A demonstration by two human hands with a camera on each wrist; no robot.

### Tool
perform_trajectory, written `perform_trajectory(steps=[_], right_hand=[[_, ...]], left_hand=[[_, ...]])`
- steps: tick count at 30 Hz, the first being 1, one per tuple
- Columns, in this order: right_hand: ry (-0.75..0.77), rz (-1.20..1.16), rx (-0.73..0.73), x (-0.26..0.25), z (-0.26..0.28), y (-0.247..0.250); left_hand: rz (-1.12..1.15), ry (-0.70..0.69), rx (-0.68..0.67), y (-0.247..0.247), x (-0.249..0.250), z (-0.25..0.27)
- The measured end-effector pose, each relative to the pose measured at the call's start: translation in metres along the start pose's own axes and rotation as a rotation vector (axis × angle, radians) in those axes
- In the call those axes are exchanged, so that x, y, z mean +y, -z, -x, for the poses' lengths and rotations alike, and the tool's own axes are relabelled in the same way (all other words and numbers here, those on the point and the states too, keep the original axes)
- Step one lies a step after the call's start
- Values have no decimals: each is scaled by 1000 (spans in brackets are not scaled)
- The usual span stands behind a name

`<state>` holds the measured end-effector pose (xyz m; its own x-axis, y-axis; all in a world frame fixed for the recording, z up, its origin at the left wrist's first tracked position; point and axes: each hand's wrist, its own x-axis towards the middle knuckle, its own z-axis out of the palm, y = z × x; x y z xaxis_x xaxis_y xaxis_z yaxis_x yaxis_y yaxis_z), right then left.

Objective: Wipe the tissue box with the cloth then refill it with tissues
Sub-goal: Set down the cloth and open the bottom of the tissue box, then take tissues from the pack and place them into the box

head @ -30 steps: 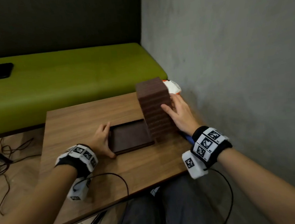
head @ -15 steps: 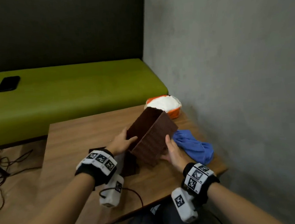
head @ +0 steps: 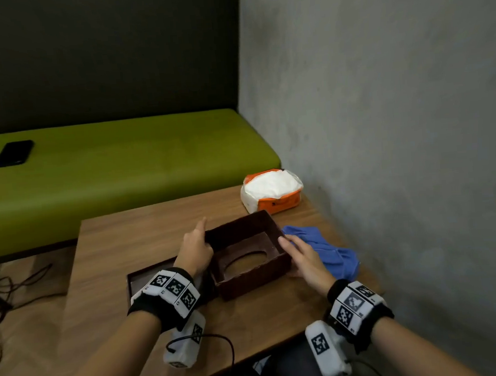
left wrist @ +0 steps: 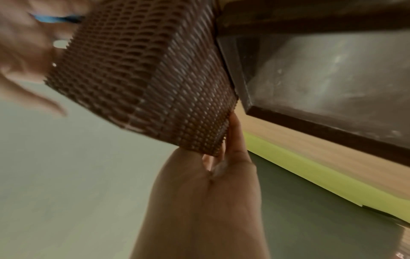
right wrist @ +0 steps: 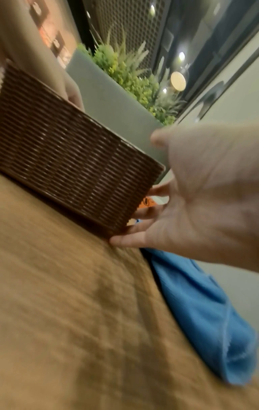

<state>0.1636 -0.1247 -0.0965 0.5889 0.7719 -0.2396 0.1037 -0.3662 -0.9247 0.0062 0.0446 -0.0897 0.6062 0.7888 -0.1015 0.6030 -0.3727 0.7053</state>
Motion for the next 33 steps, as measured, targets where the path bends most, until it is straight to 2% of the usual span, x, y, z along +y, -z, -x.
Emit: perform_trajectory(steps=[4,7,10,13,16,18,20,22,24,28,33], right_hand=[[81,358,83,2,0,-12],[90,415,97,1,2,-17],[88,431,58,-5,3,-14],[87,480,36,-27,-8,8],[130,575,134,-60,-40,45],[132,634,210,-77,-62,60],[116,663,267,-82,-83,62],[101,643,276,-78,-104,54],[84,627,299,-73,-122,46],[47,665,336,-71,-149,49],[-19,773,315,-69,-175,53]], left_hand=[[36,53,20,3,-10,0],[6,54,56,3,-10,0],[-9,53,20,8,-4,3],[-58,19,-5,28,10,-8],[-108,-74,93,55,37,-35],[-183,-121,93,64,56,-52],[-300,-122,2,59,71,-66],[-448,-108,-153,46,78,-75],[-553,-145,-251,31,85,-84],[-578,-211,-312,12,95,-104],[-563,-211,-390,-6,87,-131]])
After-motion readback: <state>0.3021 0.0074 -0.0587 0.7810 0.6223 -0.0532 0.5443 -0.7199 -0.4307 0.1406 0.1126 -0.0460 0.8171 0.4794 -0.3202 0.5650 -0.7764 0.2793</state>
